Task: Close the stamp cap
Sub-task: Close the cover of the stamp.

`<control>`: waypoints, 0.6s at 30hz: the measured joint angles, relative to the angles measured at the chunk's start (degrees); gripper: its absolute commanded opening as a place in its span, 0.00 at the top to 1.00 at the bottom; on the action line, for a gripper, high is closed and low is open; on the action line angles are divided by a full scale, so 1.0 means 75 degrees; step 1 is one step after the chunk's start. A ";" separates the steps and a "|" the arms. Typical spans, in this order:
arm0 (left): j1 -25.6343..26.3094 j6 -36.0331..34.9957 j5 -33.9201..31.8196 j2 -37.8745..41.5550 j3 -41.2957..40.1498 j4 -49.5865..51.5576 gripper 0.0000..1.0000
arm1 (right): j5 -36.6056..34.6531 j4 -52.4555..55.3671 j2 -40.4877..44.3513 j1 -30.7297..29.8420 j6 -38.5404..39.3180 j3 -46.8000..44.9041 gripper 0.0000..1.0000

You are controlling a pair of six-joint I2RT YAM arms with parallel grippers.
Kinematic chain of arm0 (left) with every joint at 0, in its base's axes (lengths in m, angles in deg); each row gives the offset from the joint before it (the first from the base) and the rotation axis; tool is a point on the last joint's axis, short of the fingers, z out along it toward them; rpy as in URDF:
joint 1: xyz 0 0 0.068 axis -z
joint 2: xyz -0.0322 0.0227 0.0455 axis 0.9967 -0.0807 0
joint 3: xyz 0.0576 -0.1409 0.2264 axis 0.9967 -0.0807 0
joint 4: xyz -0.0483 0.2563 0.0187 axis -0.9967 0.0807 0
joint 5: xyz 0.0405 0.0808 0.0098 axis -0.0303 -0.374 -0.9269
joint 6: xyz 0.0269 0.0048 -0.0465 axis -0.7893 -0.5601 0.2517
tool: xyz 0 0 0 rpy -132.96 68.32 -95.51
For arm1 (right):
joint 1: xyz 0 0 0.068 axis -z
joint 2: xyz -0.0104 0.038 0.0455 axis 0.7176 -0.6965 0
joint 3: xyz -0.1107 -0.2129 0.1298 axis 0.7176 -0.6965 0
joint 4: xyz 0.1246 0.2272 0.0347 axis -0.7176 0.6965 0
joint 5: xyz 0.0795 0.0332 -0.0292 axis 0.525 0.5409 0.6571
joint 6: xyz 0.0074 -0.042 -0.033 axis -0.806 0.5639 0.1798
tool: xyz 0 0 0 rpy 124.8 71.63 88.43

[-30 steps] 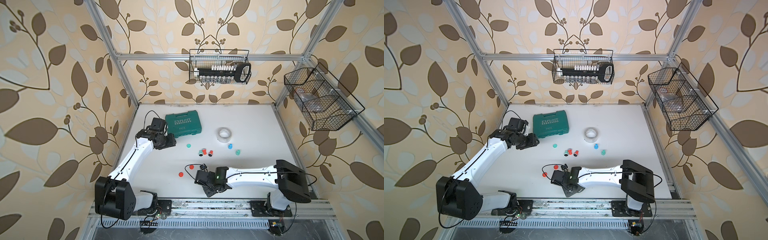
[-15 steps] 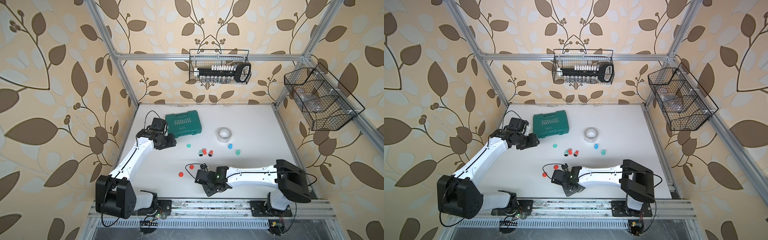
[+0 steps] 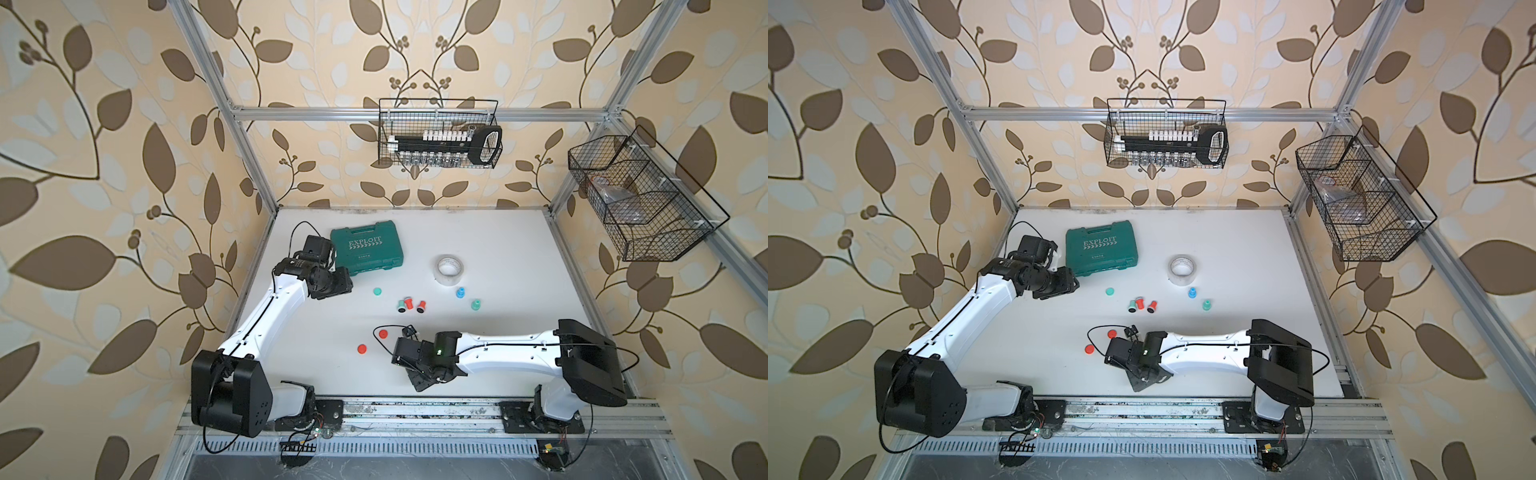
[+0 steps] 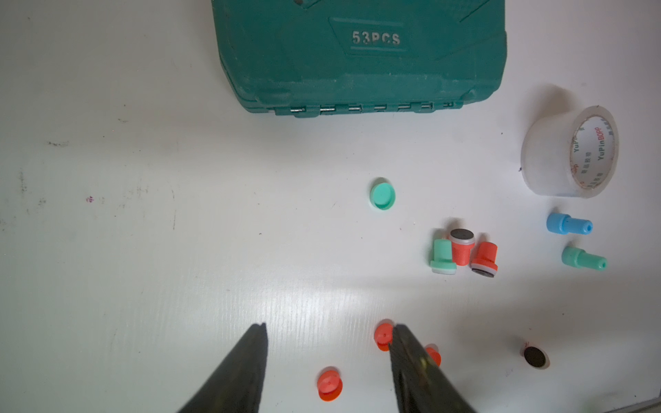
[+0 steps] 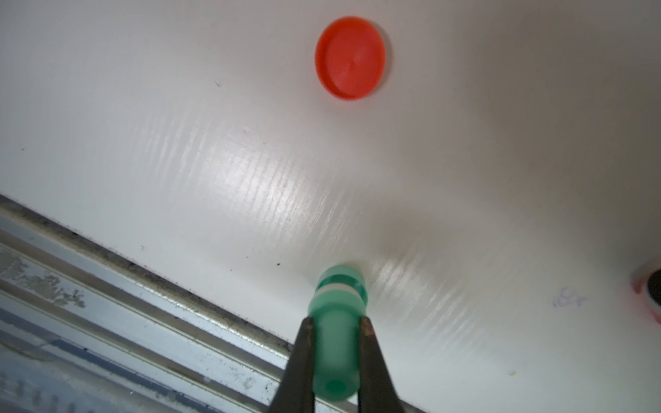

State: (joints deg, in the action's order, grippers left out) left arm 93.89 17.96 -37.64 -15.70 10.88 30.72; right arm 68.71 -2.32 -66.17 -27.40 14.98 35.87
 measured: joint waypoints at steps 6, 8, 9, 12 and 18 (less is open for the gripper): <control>0.0000 0.0000 0.0003 0.0000 0.0000 0.0000 0.42 | 0.0000 -0.0009 -0.0003 0.0020 0.0000 -0.0102 1.00; 0.0000 0.0000 0.0009 0.0000 0.0000 0.0000 0.42 | 0.0000 -0.0020 -0.0003 0.0020 0.0003 -0.0128 1.00; 0.0000 0.0000 0.0012 0.0000 0.0000 0.0000 0.42 | 0.0000 -0.0032 -0.0003 0.0020 0.0000 -0.0128 1.00; 0.0000 0.0000 0.0012 0.0000 0.0000 0.0000 0.42 | 0.0003 -0.0041 -0.0003 0.0020 0.0000 -0.0128 1.00; 0.0000 0.0000 0.0012 0.0000 0.0000 0.0000 0.42 | 0.0000 -0.0041 -0.0003 0.0020 0.0003 -0.0128 1.00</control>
State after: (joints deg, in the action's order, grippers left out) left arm 93.89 17.96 -37.55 -15.70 10.88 30.72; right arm 68.71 -2.63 -66.19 -27.24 15.00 34.91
